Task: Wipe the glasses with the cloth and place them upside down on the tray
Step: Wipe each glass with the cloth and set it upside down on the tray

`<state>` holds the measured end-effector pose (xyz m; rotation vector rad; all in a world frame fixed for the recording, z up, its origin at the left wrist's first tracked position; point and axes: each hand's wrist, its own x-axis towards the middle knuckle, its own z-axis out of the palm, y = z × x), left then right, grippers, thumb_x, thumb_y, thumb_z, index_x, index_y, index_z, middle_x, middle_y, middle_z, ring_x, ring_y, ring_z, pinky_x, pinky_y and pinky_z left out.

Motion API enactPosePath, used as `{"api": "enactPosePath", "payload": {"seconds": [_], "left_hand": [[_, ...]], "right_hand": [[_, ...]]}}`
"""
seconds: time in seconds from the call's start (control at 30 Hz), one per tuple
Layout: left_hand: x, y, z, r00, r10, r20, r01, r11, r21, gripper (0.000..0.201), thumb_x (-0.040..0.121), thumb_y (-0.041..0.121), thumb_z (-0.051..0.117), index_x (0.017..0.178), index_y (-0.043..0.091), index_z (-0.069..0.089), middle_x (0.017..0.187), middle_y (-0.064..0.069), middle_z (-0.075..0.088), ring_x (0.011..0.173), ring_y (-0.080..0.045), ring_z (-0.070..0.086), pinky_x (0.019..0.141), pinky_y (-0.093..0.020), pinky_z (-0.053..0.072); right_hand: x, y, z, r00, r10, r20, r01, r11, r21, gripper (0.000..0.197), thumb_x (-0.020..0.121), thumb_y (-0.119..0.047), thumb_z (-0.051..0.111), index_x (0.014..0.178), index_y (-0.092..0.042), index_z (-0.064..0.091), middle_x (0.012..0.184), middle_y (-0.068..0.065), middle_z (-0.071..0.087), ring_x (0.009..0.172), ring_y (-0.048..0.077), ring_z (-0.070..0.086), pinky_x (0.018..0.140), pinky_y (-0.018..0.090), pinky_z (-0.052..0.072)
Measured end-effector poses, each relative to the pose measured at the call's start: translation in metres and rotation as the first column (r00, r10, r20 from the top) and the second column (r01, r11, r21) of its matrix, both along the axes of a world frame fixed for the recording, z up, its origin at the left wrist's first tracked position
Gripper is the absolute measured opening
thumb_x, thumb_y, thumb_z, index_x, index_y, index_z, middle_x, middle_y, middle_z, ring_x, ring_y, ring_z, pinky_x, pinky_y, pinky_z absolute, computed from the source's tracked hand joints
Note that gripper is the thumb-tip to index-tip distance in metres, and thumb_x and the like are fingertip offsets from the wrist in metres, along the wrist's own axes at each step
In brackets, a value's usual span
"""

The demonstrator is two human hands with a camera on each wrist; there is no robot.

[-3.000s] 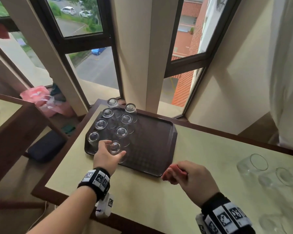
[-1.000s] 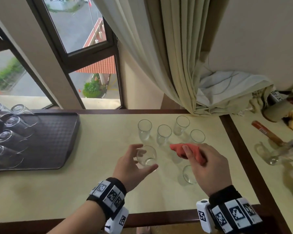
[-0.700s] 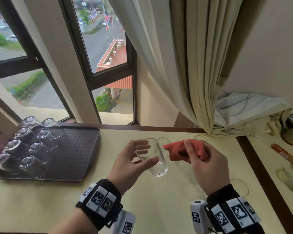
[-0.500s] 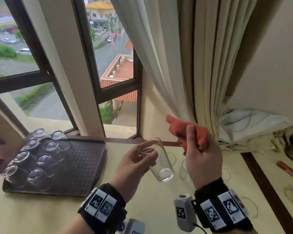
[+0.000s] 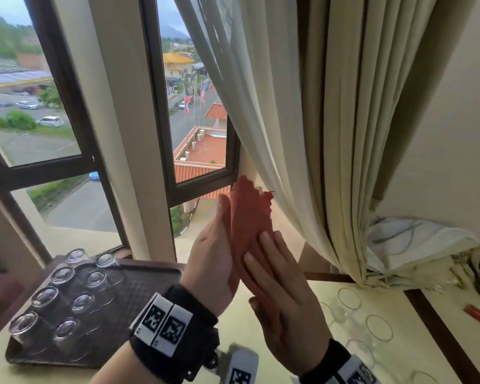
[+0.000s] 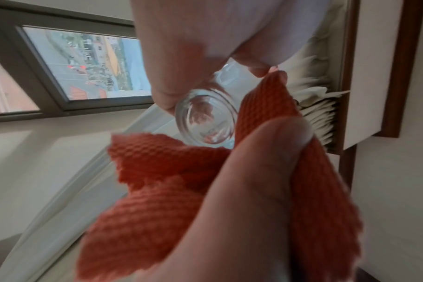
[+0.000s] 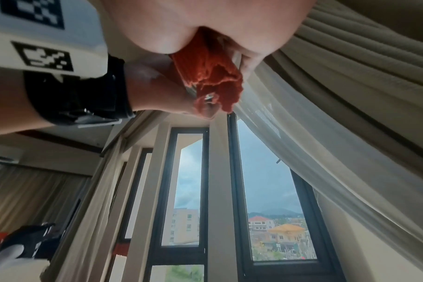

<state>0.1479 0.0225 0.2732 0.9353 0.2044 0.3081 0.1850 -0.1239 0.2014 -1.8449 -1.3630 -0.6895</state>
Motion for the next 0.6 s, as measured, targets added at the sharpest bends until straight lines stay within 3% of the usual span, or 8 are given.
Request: {"api": "enactPosePath", "payload": {"seconds": [0.1, 0.17, 0.23, 0.3, 0.4, 0.47, 0.53, 0.6], "left_hand": [[0.000, 0.004, 0.014, 0.999, 0.002, 0.043, -0.005, 0.998, 0.056, 0.066, 0.091, 0.062, 0.053, 0.110, 0.007, 0.083, 0.110, -0.020, 0.079, 0.094, -0.028, 0.075, 0.094, -0.045, 0.058], [0.000, 0.003, 0.016, 0.996, 0.005, 0.093, -0.011, 0.998, 0.060, 0.068, 0.098, 0.061, 0.050, 0.126, 0.005, 0.076, 0.122, -0.023, 0.076, 0.111, -0.034, 0.072, 0.103, -0.049, 0.054], [0.003, 0.000, 0.015, 0.989, -0.013, 0.149, 0.000, 0.997, 0.083, 0.075, 0.104, 0.064, 0.049, 0.143, 0.002, 0.063, 0.141, -0.030, 0.064, 0.136, -0.044, 0.059, 0.121, -0.059, 0.042], [0.004, -0.004, 0.017, 0.986, -0.028, 0.162, 0.014, 0.996, 0.088, 0.076, 0.104, 0.063, 0.048, 0.147, 0.001, 0.059, 0.146, -0.032, 0.059, 0.144, -0.046, 0.050, 0.125, -0.065, 0.033], [0.001, -0.010, 0.021, 0.985, -0.014, 0.170, 0.004, 0.998, 0.060, 0.059, 0.113, 0.050, 0.036, 0.141, 0.007, 0.065, 0.139, -0.019, 0.070, 0.137, -0.037, 0.061, 0.117, -0.053, 0.047], [-0.001, -0.008, 0.025, 0.985, -0.050, 0.165, 0.048, 0.999, 0.021, 0.055, 0.115, 0.046, 0.033, 0.135, 0.010, 0.070, 0.134, -0.013, 0.074, 0.130, -0.030, 0.068, 0.107, -0.043, 0.054], [-0.002, -0.001, 0.027, 0.988, -0.065, 0.141, 0.063, 0.998, 0.013, 0.060, 0.113, 0.051, 0.034, 0.131, 0.008, 0.072, 0.127, -0.014, 0.077, 0.117, -0.026, 0.073, 0.097, -0.036, 0.060], [-0.003, 0.004, 0.031, 0.991, -0.051, 0.121, 0.044, 0.997, 0.055, 0.068, 0.109, 0.059, 0.038, 0.131, 0.004, 0.072, 0.122, -0.018, 0.077, 0.107, -0.027, 0.073, 0.096, -0.039, 0.061]], "right_hand": [[0.002, 0.004, 0.009, 0.996, 0.027, -0.082, -0.021, 0.997, 0.077, 0.046, 0.113, -0.031, 0.040, 0.157, -0.018, 0.040, 0.175, 0.003, 0.022, 0.157, 0.037, 0.030, 0.122, 0.049, 0.039], [0.006, 0.011, 0.029, 0.980, 0.075, -0.186, -0.043, 0.984, 0.173, 0.046, 0.113, -0.031, 0.041, 0.157, -0.019, 0.041, 0.174, 0.004, 0.023, 0.156, 0.032, 0.035, 0.122, 0.042, 0.040], [0.011, 0.017, 0.054, 0.928, 0.140, -0.346, -0.042, 0.960, 0.277, 0.047, 0.111, -0.028, 0.043, 0.159, -0.024, 0.042, 0.172, 0.005, 0.030, 0.154, 0.022, 0.038, 0.123, 0.035, 0.038], [0.014, 0.020, 0.078, 0.869, 0.169, -0.465, -0.016, 0.948, 0.317, 0.049, 0.111, -0.032, 0.042, 0.160, -0.030, 0.039, 0.166, 0.001, 0.041, 0.145, 0.017, 0.048, 0.119, 0.036, 0.043], [0.007, 0.022, 0.093, 0.927, 0.110, -0.359, -0.022, 0.971, 0.240, 0.051, 0.109, -0.031, 0.043, 0.159, -0.022, 0.041, 0.172, 0.000, 0.029, 0.157, 0.015, 0.032, 0.125, 0.032, 0.032], [-0.001, 0.021, 0.086, 0.971, 0.087, -0.220, -0.052, 0.986, 0.160, 0.050, 0.108, -0.025, 0.046, 0.156, -0.012, 0.044, 0.174, 0.005, 0.024, 0.162, 0.025, 0.019, 0.130, 0.041, 0.024], [-0.008, 0.018, 0.066, 0.988, 0.067, -0.139, -0.051, 0.992, 0.116, 0.048, 0.110, -0.028, 0.044, 0.154, -0.008, 0.046, 0.173, 0.009, 0.026, 0.162, 0.033, 0.017, 0.130, 0.046, 0.022], [-0.012, 0.011, 0.044, 0.986, 0.068, -0.154, -0.051, 0.992, 0.115, 0.050, 0.112, -0.034, 0.039, 0.156, -0.011, 0.044, 0.174, 0.006, 0.023, 0.160, 0.036, 0.021, 0.128, 0.048, 0.027]]}}
